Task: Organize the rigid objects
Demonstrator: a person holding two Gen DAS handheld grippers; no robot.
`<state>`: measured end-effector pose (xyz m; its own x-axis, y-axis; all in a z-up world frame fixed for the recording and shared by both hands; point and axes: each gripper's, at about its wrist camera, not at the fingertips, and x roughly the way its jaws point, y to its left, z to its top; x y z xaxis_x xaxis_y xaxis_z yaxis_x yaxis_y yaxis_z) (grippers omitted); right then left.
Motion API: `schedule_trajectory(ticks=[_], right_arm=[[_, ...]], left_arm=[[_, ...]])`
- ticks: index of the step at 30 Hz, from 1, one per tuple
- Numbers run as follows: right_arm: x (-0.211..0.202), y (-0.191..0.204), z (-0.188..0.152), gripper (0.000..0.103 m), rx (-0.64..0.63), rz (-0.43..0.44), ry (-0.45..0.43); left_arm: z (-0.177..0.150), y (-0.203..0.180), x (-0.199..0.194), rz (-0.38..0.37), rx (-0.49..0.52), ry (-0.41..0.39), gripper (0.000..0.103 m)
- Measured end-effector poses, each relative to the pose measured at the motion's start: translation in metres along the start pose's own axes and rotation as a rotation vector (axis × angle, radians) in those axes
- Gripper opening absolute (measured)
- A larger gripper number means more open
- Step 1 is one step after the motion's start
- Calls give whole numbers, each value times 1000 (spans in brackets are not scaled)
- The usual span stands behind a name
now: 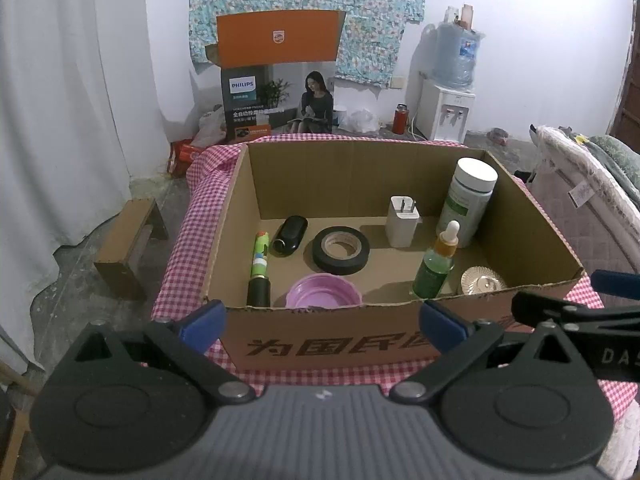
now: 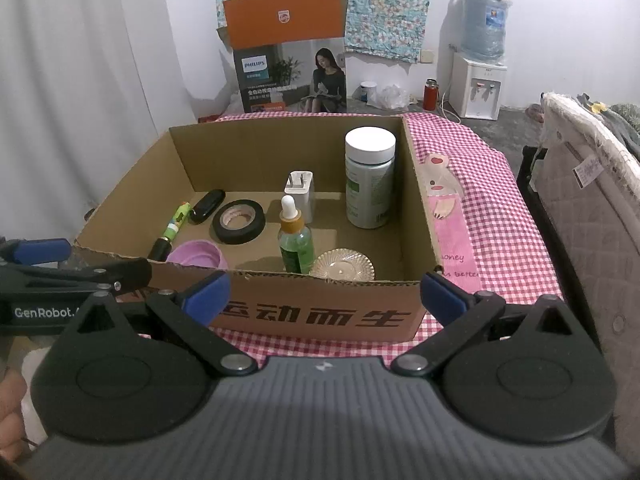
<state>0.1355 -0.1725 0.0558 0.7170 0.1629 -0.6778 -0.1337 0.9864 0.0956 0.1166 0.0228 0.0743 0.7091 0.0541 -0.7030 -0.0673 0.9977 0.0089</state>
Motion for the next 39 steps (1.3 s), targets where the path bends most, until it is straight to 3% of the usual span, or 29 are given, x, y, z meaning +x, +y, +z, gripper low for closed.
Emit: schedule_trajectory(ticks=[39], right_arm=[[0,0,2,102,-14,-2,-1]], left_arm=[[3,2,-3,16,-6,-1,103]])
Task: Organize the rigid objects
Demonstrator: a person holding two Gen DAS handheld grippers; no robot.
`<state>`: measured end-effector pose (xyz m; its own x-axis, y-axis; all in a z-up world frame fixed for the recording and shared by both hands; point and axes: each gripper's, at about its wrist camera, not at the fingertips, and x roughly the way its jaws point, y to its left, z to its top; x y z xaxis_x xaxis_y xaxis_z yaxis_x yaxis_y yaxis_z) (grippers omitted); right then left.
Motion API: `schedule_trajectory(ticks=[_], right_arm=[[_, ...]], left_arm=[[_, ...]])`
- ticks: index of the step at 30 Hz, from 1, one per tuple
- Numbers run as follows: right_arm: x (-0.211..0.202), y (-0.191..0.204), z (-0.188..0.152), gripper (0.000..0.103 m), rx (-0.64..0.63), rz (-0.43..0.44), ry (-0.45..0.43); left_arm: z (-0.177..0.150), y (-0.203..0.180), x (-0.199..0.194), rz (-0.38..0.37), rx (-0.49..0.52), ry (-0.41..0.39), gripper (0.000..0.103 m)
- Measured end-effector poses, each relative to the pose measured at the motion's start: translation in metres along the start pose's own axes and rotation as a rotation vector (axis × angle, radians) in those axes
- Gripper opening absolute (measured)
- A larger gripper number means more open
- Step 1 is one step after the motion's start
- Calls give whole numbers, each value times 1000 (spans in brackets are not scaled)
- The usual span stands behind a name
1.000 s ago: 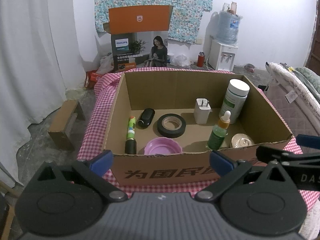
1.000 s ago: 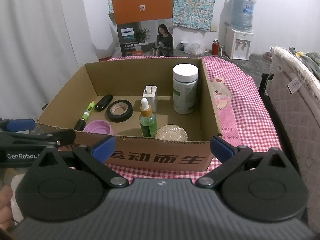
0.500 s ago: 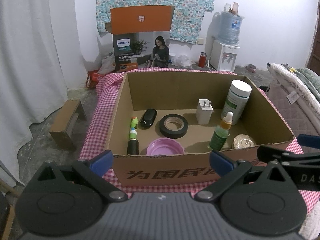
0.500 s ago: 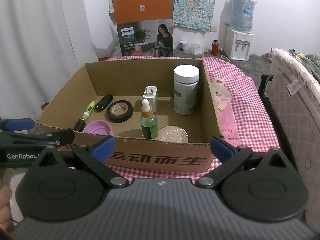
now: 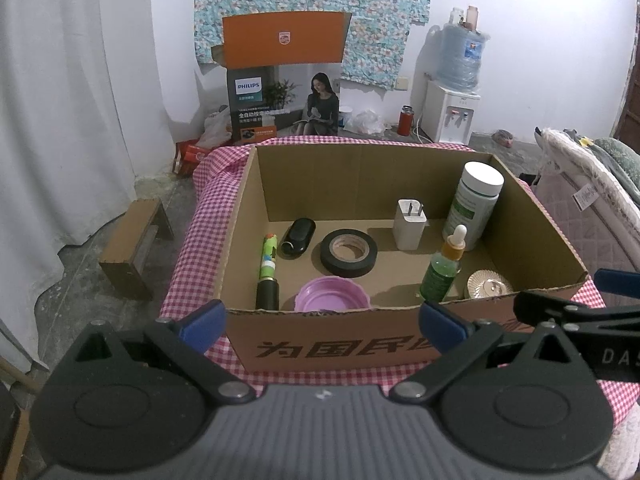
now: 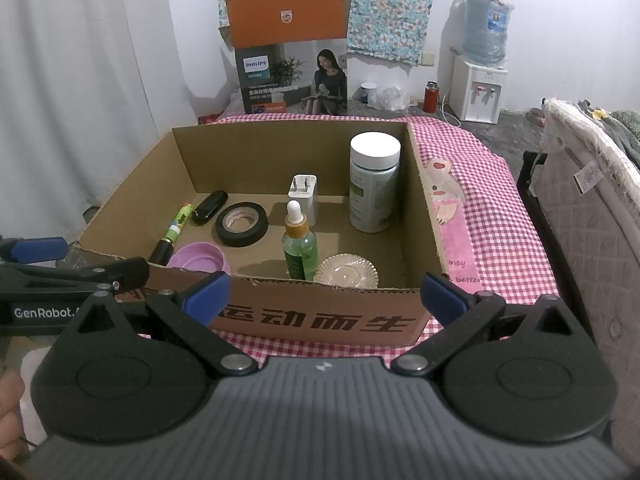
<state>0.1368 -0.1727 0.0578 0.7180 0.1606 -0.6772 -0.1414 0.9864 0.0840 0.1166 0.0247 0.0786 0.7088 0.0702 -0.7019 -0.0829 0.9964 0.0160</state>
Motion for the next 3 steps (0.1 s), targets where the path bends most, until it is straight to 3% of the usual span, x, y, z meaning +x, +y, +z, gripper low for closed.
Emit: schedule_trajectory(ticks=[3], right_arm=[[0,0,0,102,-2,-1,-1]], left_arm=[[0,0,0,1,1,0,103]])
